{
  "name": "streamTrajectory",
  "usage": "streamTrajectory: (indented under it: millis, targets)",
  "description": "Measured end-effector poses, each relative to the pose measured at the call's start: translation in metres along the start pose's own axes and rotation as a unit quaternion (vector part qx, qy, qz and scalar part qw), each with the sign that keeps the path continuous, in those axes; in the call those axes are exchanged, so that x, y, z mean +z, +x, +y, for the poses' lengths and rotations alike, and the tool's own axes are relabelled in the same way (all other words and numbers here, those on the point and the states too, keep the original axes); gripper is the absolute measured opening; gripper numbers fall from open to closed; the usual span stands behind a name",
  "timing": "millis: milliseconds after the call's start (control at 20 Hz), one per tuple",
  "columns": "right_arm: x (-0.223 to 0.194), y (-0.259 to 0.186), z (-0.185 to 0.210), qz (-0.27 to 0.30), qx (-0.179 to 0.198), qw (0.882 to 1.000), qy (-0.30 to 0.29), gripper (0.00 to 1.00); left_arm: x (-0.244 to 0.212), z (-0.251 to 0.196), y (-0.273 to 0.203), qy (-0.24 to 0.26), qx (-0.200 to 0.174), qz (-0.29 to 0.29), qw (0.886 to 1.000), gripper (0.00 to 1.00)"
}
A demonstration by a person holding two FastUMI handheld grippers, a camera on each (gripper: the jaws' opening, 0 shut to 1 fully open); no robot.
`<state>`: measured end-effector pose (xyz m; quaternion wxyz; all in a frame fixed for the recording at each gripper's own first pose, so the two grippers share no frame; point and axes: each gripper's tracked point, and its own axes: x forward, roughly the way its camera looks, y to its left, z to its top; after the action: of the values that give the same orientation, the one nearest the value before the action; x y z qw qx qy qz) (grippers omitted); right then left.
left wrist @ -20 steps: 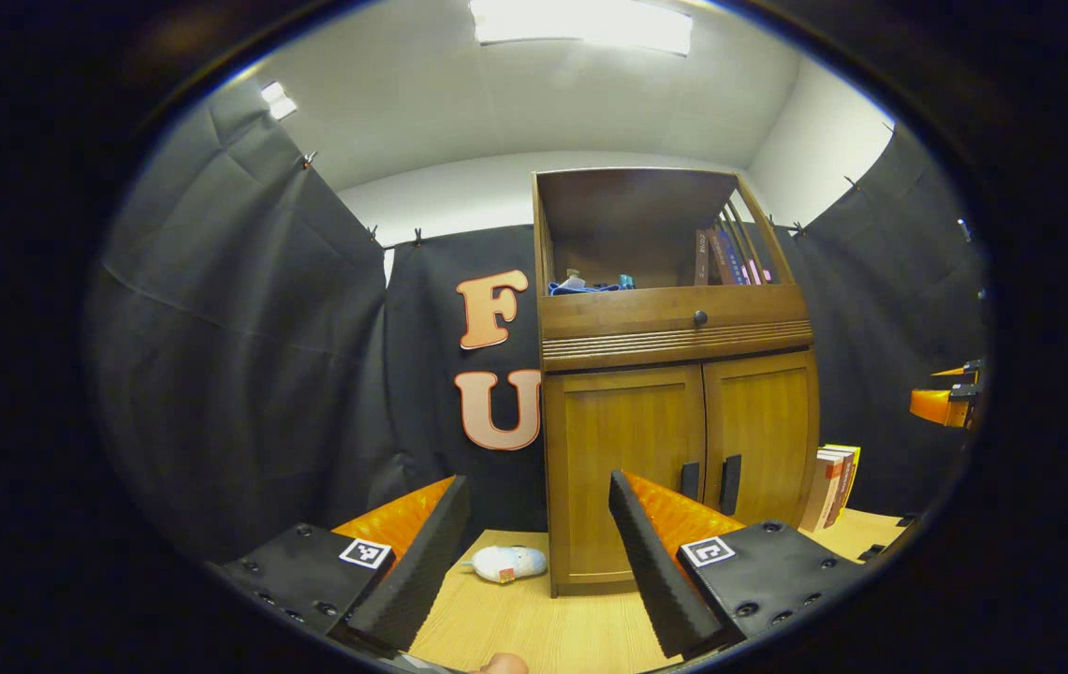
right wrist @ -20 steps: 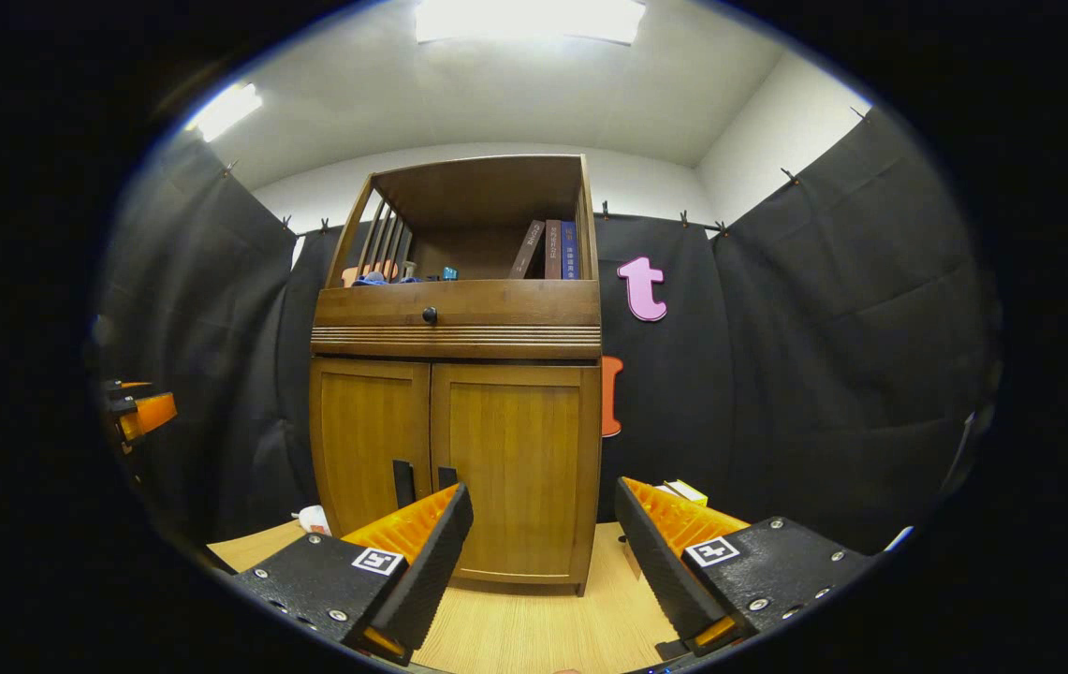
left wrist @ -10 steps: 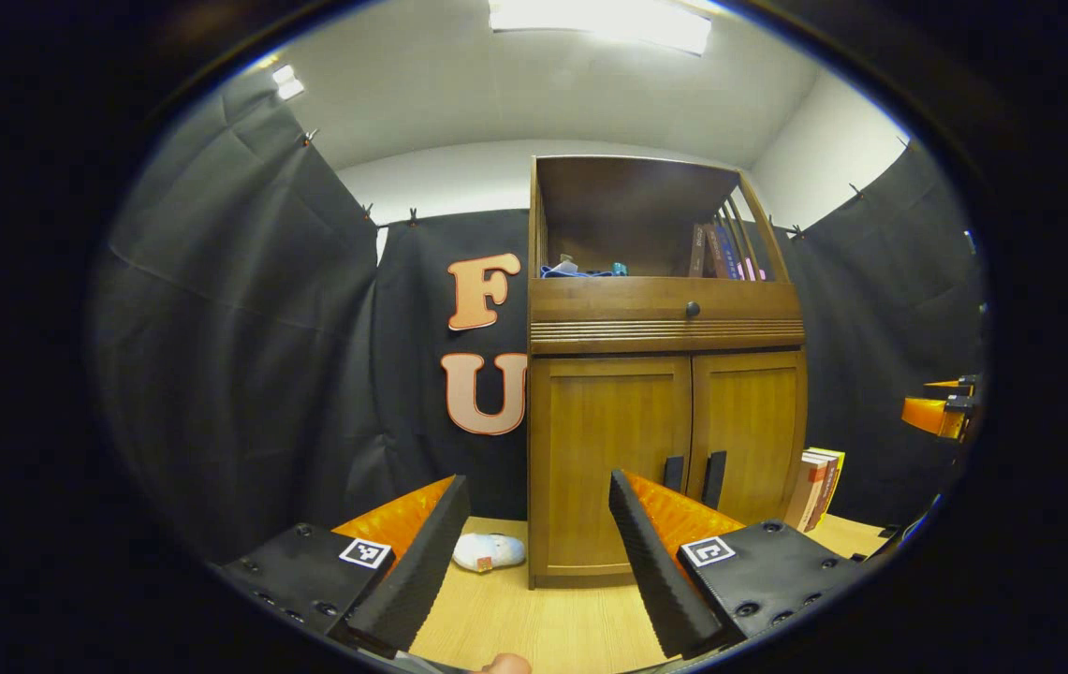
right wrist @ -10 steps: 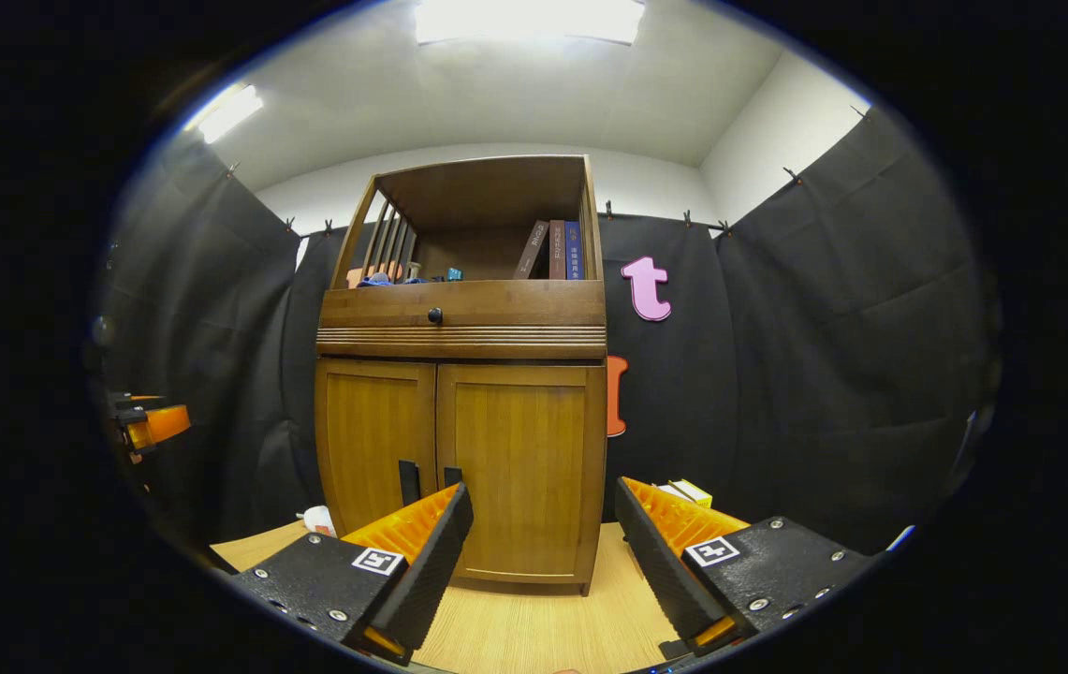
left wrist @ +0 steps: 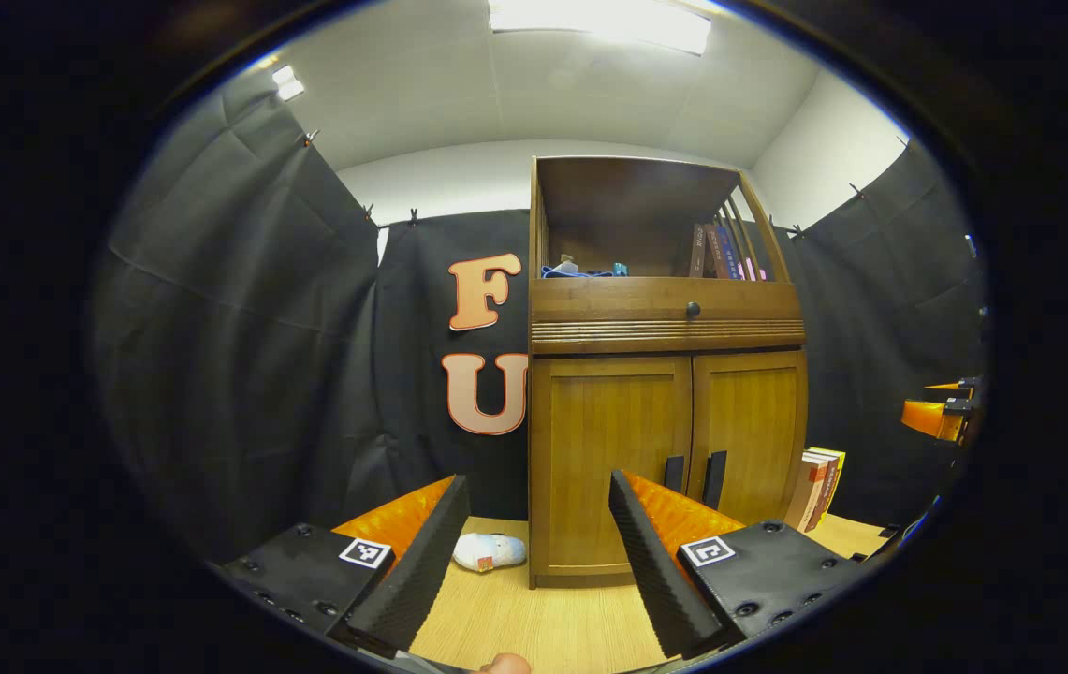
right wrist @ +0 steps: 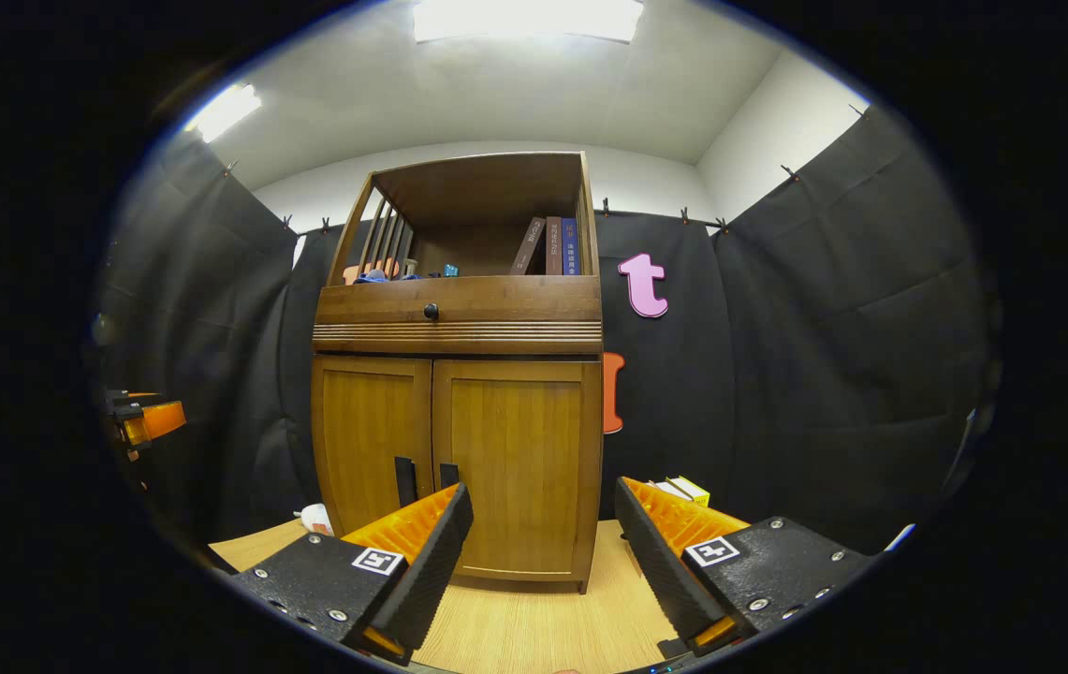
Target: Open the right door of the double-door shoe cabinet with the right hand, and open the left door with the left hand.
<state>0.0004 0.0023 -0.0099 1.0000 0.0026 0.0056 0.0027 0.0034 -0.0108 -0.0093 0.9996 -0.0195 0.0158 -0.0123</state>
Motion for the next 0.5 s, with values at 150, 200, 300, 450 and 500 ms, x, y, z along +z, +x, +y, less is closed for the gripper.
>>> streamTrajectory:
  millis: [150, 200, 300, 450, 500]
  targets:
    - [-0.005, 0.002, 0.003, 0.002, 0.002, 1.000, 0.001, 0.94, 0.002, -0.001, -0.002, -0.001, -0.002, -0.001, 1.000, 0.97]
    - [-0.008, 0.005, 0.005, 0.004, 0.004, 1.000, 0.002, 0.94, 0.002, -0.001, -0.002, -0.001, -0.001, -0.002, 1.000, 0.97]
    - [-0.014, 0.009, 0.011, 0.008, 0.007, 1.000, 0.004, 0.94, 0.002, -0.001, -0.002, 0.002, 0.000, -0.003, 1.000, 0.99]
    - [-0.024, 0.025, 0.025, 0.013, 0.011, 1.000, 0.007, 0.94, 0.002, -0.001, -0.003, 0.002, -0.003, -0.005, 1.000, 0.97]
    - [-0.028, 0.032, 0.029, 0.011, 0.011, 1.000, 0.005, 0.94, 0.001, -0.001, -0.005, 0.000, -0.006, -0.004, 1.000, 0.97]
